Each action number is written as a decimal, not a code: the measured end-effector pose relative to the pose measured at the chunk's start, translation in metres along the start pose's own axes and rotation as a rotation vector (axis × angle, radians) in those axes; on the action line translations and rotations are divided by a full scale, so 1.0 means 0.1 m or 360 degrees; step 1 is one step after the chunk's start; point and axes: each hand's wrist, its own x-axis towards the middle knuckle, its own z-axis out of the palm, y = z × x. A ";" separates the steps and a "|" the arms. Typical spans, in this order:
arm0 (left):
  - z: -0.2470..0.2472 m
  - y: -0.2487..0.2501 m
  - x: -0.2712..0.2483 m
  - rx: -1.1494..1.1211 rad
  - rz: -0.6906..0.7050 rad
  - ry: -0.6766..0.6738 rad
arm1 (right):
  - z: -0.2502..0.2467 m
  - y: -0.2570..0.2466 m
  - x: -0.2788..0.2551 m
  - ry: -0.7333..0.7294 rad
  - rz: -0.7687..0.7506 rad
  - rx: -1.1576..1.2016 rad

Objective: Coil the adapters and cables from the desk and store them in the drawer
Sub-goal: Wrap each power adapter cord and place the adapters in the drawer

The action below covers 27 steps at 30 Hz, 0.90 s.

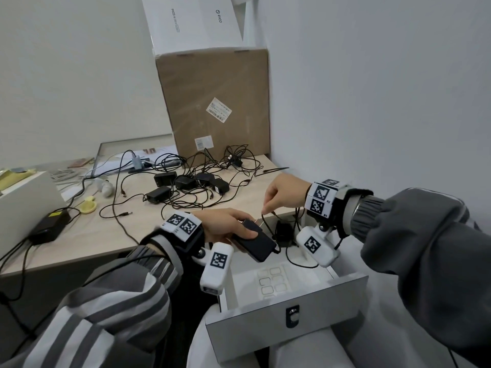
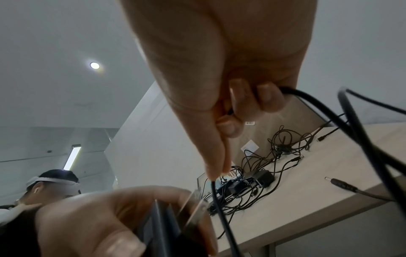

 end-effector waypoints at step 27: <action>-0.12 -0.24 0.47 -0.0988 0.0311 0.0930 | 0.38 -0.08 -0.09 0.0349 -0.0154 0.0374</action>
